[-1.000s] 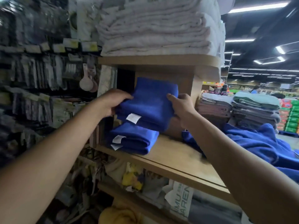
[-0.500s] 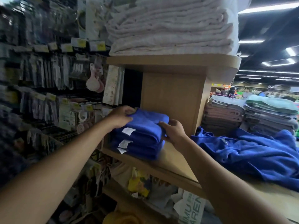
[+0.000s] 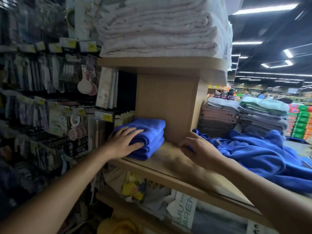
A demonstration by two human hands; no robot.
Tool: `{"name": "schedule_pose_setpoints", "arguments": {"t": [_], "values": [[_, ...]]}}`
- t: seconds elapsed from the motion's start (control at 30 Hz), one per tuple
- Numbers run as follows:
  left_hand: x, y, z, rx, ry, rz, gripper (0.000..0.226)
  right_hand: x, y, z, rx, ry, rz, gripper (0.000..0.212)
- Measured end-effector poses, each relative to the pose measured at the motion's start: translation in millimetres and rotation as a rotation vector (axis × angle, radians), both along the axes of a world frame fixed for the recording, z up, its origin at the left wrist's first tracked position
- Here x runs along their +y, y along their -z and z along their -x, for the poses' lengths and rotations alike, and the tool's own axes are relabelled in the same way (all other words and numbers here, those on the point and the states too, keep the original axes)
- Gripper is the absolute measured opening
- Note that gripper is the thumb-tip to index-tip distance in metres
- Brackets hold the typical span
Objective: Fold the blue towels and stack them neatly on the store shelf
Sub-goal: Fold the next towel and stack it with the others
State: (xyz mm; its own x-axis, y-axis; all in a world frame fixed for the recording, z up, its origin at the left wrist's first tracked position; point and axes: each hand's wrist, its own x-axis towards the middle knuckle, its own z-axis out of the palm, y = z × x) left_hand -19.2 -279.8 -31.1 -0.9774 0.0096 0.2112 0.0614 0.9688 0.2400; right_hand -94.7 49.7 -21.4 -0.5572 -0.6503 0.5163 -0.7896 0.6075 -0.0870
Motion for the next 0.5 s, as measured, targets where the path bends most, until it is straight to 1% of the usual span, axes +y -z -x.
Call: {"name": "schedule_pose_setpoints", "arguments": {"t": [0.07,0.13,0.17,0.2,0.23,0.3,0.33,0.37,0.4,0.43,0.47,0.5], "values": [[0.8,-3.8,5.9,-0.028,0.013,-0.010,0.082,21.7,-7.9,-4.0,0.022,-0.017,-0.050,0.012],[6.0,-12.1,7.1,0.011,0.024,-0.070,0.072,45.9,-19.7,-6.8,0.087,-0.041,-0.059,0.011],[11.4,-18.2,6.5,0.092,0.044,-0.107,0.066,60.6,-25.8,-5.6,0.128,-0.032,-0.039,0.010],[20.2,-25.7,4.8,0.217,0.081,-0.114,0.061,77.3,-32.0,-2.9,0.160,0.006,-0.009,0.010],[33.3,-33.9,1.6,0.367,0.132,-0.091,0.057,95.7,-39.0,1.1,0.180,0.074,0.026,0.009],[68.9,-48.1,-2.3,0.646,0.252,-0.028,0.044,135.4,-54.1,14.6,0.153,0.304,0.075,0.006],[89.7,-53.4,-0.8,0.734,0.300,-0.019,0.037,154.9,-60.4,22.8,0.099,0.459,0.066,0.011],[112.0,-57.0,3.2,0.777,0.343,-0.037,0.031,173.3,-64.0,32.2,0.027,0.617,0.027,0.023],[135.4,-59.8,9.0,0.758,0.385,-0.085,0.026,190.2,-63.2,41.2,-0.060,0.747,-0.028,0.039],[158.5,-61.4,17.0,0.681,0.426,-0.151,0.023,203.1,-58.7,48.8,-0.159,0.830,-0.072,0.052],[181.1,-61.7,25.9,0.557,0.465,-0.205,0.020,211.9,-50.7,55.2,-0.247,0.871,-0.104,0.059],[203.0,-60.8,36.2,0.428,0.506,-0.211,0.021,216.6,-40.8,60.2,-0.309,0.882,-0.128,0.059]]}}
